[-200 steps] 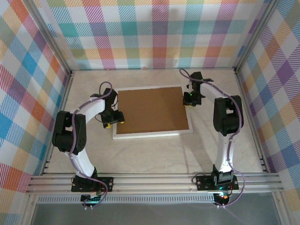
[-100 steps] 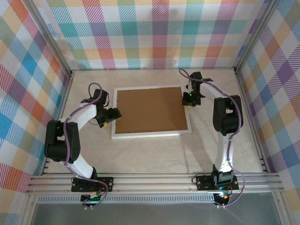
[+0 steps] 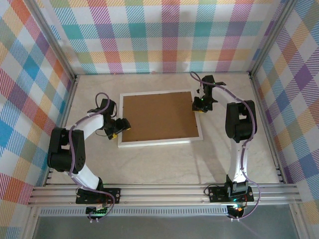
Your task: Put the photo into the frame
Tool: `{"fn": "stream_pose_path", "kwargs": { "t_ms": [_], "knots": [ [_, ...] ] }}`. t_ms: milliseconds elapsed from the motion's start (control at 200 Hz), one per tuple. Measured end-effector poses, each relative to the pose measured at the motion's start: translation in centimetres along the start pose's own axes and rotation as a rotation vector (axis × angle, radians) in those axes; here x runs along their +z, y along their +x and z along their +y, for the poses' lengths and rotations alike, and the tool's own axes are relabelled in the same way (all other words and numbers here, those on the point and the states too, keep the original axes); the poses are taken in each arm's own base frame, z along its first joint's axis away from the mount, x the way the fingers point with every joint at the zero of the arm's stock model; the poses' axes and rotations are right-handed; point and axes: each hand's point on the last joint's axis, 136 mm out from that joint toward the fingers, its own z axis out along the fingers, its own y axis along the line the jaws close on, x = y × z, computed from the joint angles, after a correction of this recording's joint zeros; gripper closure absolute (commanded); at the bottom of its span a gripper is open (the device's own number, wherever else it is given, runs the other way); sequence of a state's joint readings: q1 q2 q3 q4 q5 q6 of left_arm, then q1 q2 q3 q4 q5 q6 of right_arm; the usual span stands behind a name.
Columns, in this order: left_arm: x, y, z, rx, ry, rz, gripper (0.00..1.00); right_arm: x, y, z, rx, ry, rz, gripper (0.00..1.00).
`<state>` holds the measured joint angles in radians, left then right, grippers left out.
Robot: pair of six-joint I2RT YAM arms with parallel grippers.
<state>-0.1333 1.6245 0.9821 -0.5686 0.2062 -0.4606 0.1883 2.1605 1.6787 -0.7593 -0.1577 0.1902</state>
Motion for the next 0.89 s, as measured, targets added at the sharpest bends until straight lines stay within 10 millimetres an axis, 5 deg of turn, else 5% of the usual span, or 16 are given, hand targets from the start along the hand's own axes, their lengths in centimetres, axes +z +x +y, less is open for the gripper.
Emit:
{"fn": "stream_pose_path", "kwargs": {
  "t_ms": [250,895],
  "knots": [
    [-2.2,-0.2,1.9,0.057,-0.105,-0.025,0.32,0.0,0.0,0.0,0.0,0.0,0.0,0.73],
    [-0.4,0.6,3.3,0.058,-0.168,0.04,0.32,0.0,0.0,0.0,0.0,-0.001,-0.001,0.73]
  ]
}}
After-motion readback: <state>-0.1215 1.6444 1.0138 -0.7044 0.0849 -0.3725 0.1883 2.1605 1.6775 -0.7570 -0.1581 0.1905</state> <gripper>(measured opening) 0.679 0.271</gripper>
